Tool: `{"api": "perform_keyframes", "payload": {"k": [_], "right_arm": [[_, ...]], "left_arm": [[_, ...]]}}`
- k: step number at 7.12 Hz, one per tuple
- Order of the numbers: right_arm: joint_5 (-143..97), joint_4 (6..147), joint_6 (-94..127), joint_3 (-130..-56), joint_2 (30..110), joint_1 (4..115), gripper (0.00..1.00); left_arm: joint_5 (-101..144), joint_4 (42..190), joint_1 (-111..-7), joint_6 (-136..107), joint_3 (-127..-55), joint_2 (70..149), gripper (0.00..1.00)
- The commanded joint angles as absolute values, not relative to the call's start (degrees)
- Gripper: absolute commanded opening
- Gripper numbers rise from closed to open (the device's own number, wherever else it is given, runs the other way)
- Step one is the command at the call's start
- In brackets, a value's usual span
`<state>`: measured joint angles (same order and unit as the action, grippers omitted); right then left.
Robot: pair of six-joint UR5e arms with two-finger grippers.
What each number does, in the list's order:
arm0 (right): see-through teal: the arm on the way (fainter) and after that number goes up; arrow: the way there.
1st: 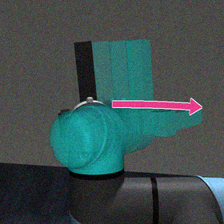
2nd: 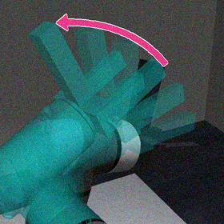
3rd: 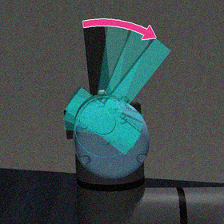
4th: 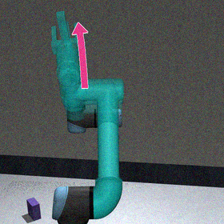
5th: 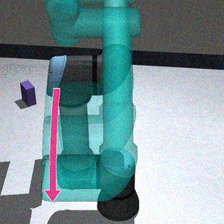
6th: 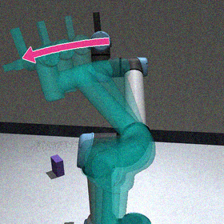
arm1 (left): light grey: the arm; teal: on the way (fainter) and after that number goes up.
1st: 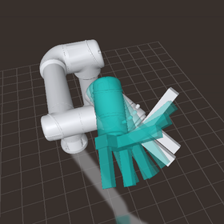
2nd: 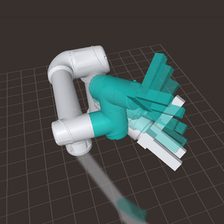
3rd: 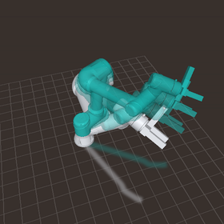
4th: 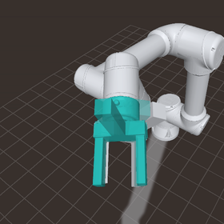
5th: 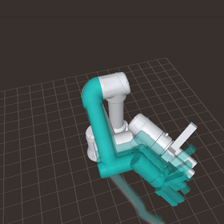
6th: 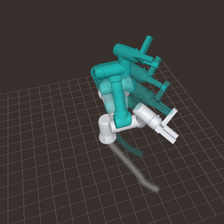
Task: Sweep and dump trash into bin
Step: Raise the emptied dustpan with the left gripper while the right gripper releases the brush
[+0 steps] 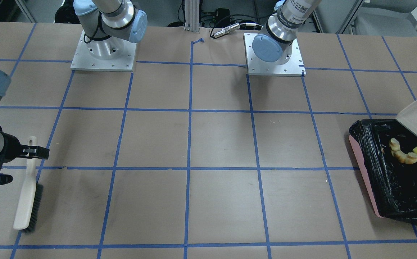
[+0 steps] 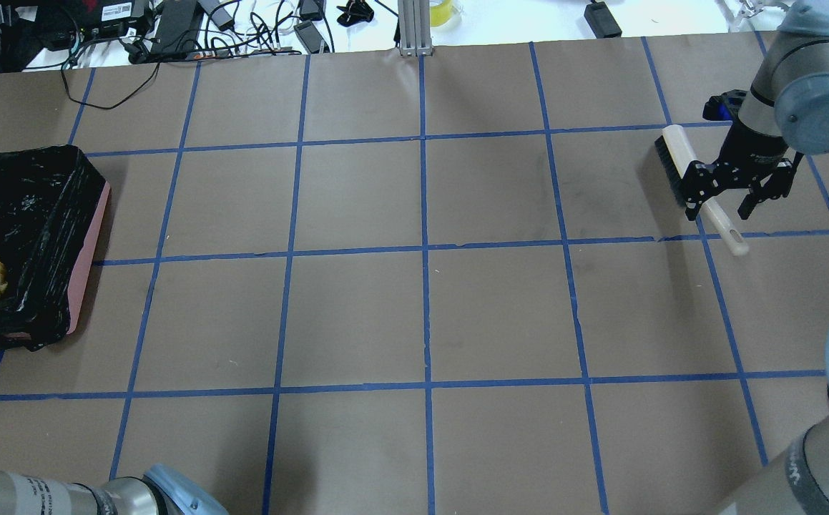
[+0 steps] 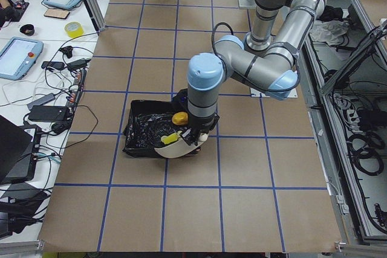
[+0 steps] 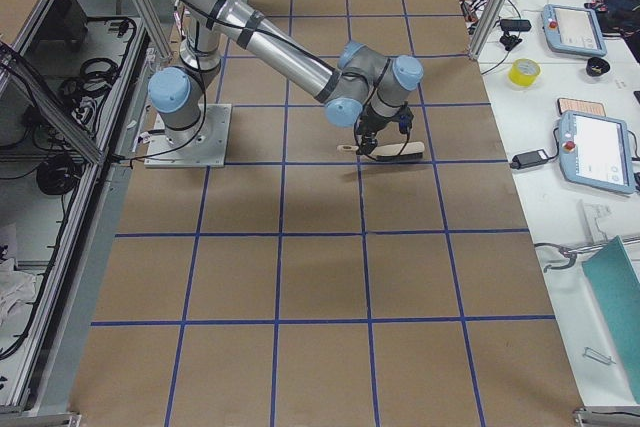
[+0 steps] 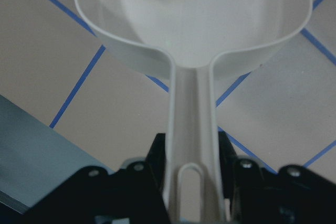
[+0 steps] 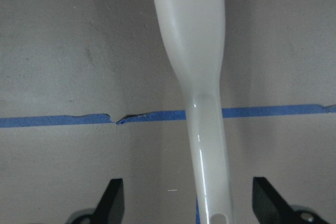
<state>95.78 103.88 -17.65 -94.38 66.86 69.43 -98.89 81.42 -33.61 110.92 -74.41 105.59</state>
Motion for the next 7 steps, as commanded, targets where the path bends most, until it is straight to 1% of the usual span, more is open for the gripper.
{"api": "perform_keyframes", "payload": {"k": [1, 2, 4, 7], "right_arm": [[96.0, 102.8, -17.0, -94.2, 69.8, 69.4, 0.97], [95.9, 102.5, -17.0, -94.2, 72.0, 69.5, 1.00], [95.0, 102.4, -17.0, -94.1, 77.8, 70.0, 1.00], [95.2, 97.7, -13.9, -93.8, 90.7, 74.2, 1.00]], "left_arm": [[-103.3, 80.3, -37.8, 112.1, -74.5, 105.2, 0.00], [-102.9, 80.5, -38.6, 112.2, -74.3, 104.5, 0.00], [-102.1, 81.8, -43.5, 111.9, -74.1, 103.1, 0.00], [-94.9, 84.3, -55.0, 111.3, -74.1, 102.0, 0.00]]}}
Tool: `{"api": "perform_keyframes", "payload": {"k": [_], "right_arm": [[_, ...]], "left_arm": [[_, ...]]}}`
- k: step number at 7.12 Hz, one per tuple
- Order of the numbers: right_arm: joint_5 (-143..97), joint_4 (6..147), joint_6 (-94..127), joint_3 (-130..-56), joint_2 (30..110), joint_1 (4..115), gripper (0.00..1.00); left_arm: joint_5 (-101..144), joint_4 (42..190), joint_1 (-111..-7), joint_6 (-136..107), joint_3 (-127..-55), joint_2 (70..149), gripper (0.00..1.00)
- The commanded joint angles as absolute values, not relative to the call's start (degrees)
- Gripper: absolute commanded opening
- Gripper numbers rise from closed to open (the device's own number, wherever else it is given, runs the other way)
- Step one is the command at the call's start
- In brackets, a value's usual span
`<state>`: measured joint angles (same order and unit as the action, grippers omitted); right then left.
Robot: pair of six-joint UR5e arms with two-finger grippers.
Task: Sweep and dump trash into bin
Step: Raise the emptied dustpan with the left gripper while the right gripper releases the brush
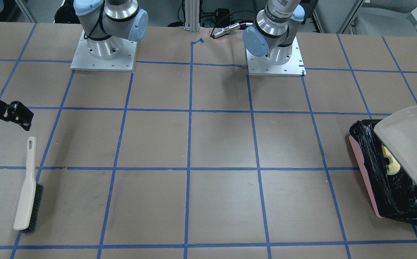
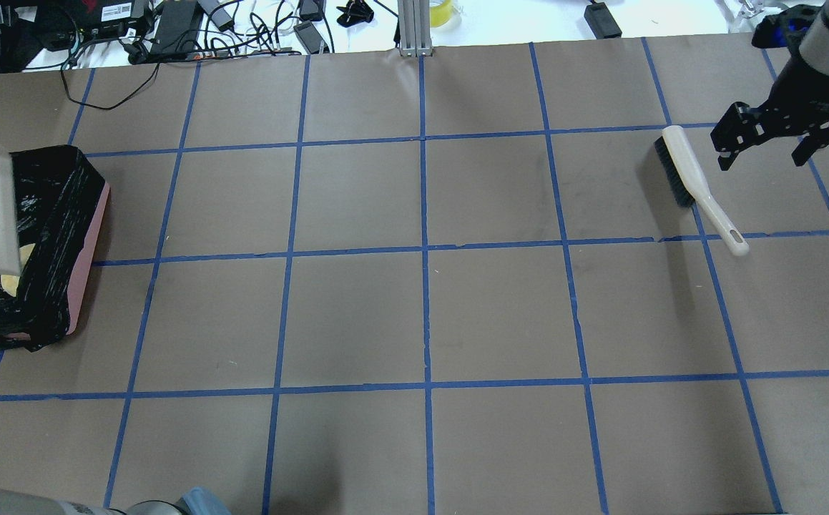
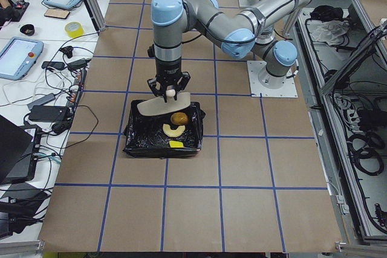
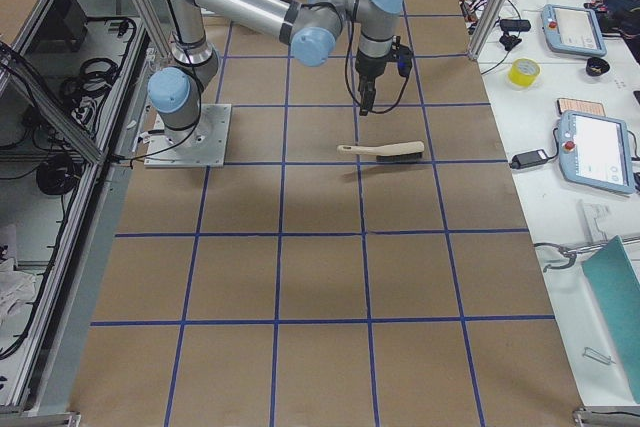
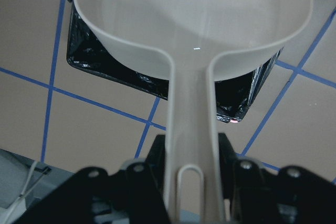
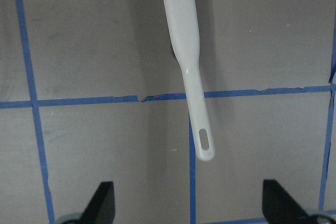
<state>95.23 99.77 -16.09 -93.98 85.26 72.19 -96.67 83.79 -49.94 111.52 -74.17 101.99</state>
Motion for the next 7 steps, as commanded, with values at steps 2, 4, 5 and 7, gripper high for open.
{"api": "perform_keyframes", "payload": {"k": [2, 4, 5, 7], "right_arm": [[95.1, 94.7, -5.1, -92.9, 92.5, 81.3, 1.00], [95.0, 94.7, -0.6, -92.9, 92.3, 87.9, 1.00], [94.9, 94.7, 1.0, -93.2, 92.1, 90.1, 1.00], [94.7, 95.3, 0.9, -93.7, 91.1, 93.0, 1.00]], "left_arm": [[-87.2, 85.4, -59.6, 111.3, -74.4, 102.0, 0.00], [-76.8, 85.0, -62.8, 111.4, -77.6, 103.0, 0.00], [-73.5, 85.0, -63.5, 110.9, -78.7, 104.3, 0.00], [-71.2, 80.1, -65.6, 111.3, -78.8, 109.5, 0.00]]}}
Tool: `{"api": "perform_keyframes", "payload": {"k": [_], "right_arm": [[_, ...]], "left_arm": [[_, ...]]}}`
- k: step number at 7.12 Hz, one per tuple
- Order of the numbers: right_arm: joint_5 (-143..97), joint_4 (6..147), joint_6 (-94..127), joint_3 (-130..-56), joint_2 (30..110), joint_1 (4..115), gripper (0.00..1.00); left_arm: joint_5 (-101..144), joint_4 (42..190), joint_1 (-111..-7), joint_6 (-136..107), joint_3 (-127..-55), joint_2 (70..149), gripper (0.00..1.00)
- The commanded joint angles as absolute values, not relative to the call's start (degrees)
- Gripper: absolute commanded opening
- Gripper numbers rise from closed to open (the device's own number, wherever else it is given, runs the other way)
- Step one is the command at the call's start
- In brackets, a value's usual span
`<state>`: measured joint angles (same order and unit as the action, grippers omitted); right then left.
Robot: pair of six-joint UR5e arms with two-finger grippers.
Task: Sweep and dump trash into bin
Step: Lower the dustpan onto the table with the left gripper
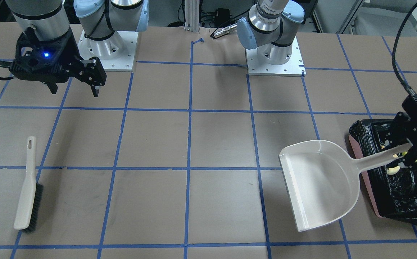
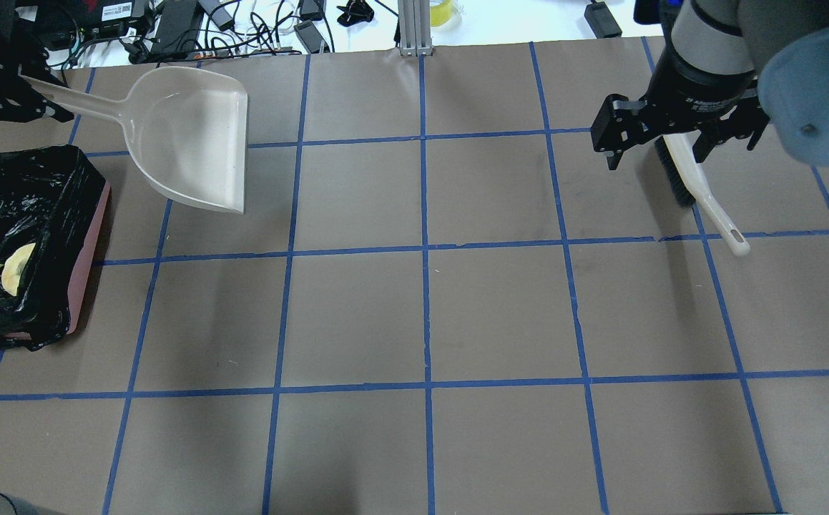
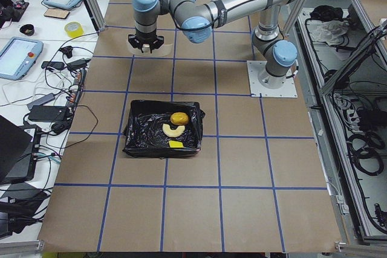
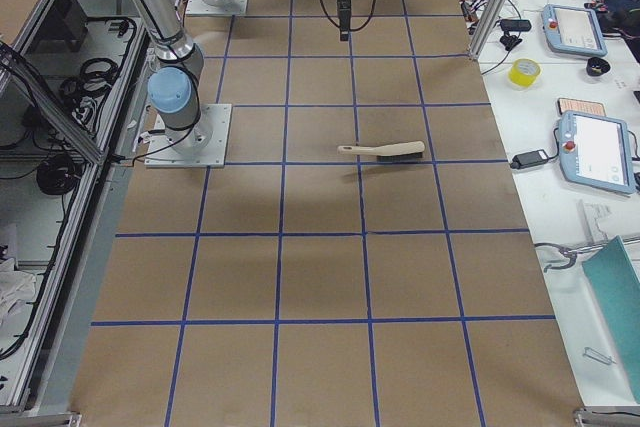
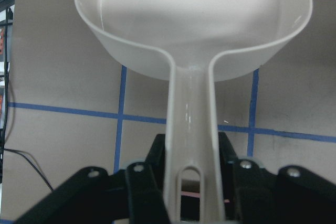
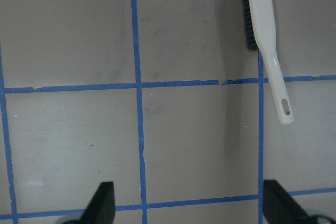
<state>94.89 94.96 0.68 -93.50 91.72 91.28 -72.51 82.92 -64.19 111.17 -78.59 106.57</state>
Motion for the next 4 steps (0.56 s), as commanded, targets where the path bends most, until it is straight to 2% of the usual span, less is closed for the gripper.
{"api": "perform_keyframes", "payload": {"k": [1, 4], "right_arm": [[92.7, 95.1, 0.9, -93.7, 90.9, 93.0, 1.00], [92.5, 95.4, 0.2, -93.8, 90.4, 93.0, 1.00]], "left_arm": [[-71.2, 76.7, -68.4, 111.3, -78.8, 111.8, 0.00], [-71.5, 70.5, -70.5, 115.2, -85.9, 112.5, 0.00]]}}
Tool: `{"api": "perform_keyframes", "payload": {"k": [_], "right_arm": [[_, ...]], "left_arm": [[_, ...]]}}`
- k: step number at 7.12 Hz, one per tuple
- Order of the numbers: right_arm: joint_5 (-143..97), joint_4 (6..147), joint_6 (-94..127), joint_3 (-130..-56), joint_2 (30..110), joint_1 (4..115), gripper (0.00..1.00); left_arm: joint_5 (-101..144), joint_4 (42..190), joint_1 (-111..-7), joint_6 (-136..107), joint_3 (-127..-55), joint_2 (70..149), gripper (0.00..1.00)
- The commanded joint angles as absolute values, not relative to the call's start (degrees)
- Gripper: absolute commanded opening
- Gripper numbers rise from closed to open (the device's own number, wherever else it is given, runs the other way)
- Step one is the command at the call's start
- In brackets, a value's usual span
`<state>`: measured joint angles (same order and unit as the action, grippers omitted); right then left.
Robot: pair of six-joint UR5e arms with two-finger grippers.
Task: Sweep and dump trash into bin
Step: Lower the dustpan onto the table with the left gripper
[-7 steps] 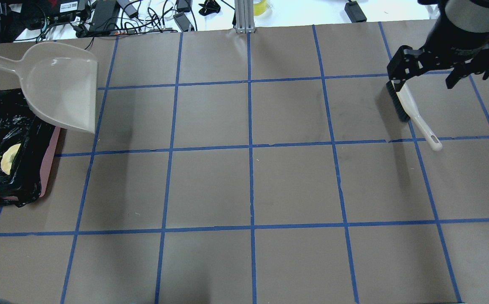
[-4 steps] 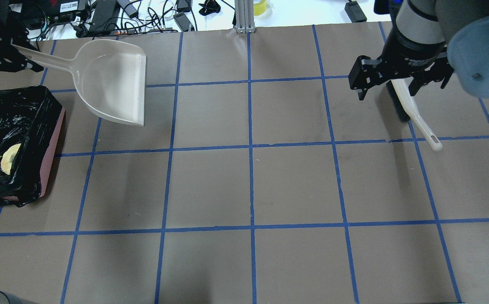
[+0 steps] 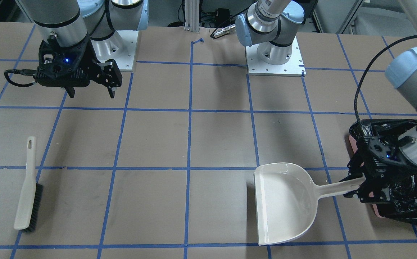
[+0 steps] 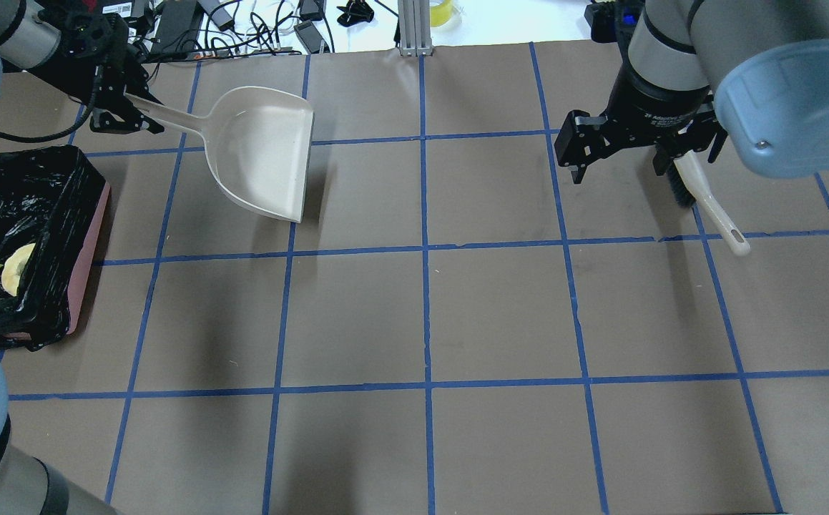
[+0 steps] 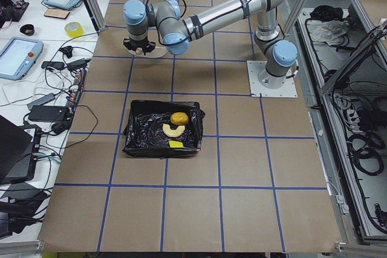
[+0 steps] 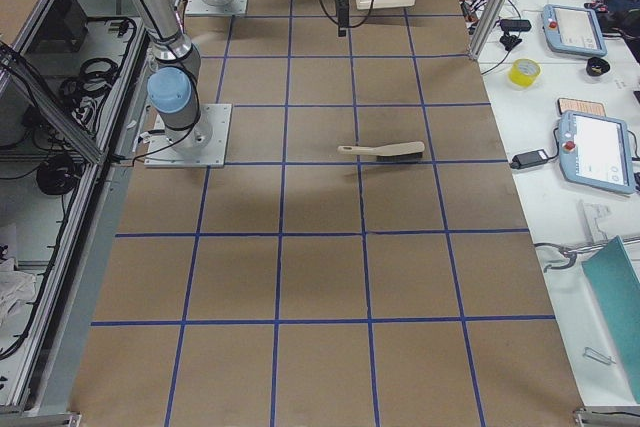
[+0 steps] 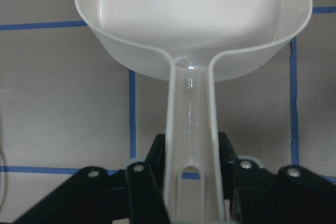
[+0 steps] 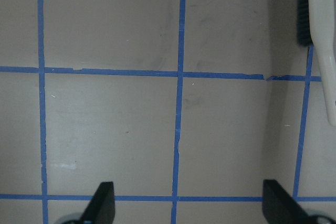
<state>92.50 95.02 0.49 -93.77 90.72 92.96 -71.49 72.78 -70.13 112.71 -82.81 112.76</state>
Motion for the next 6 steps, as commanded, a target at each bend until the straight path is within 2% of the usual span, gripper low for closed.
{"api": "perform_keyframes", "payload": {"k": [1, 5, 6], "right_arm": [[92.5, 95.4, 0.2, -93.8, 90.2, 93.0, 1.00], [92.5, 95.5, 0.1, -93.8, 90.1, 93.0, 1.00], [92.5, 95.4, 0.1, -93.8, 90.1, 93.0, 1.00]], "left_arm": [[-71.4, 69.3, -70.5, 115.7, -87.4, 112.9, 0.00], [-68.4, 67.2, -70.5, 114.7, -89.1, 112.9, 0.00], [-68.4, 67.3, -70.5, 114.8, -89.3, 113.2, 0.62]]}}
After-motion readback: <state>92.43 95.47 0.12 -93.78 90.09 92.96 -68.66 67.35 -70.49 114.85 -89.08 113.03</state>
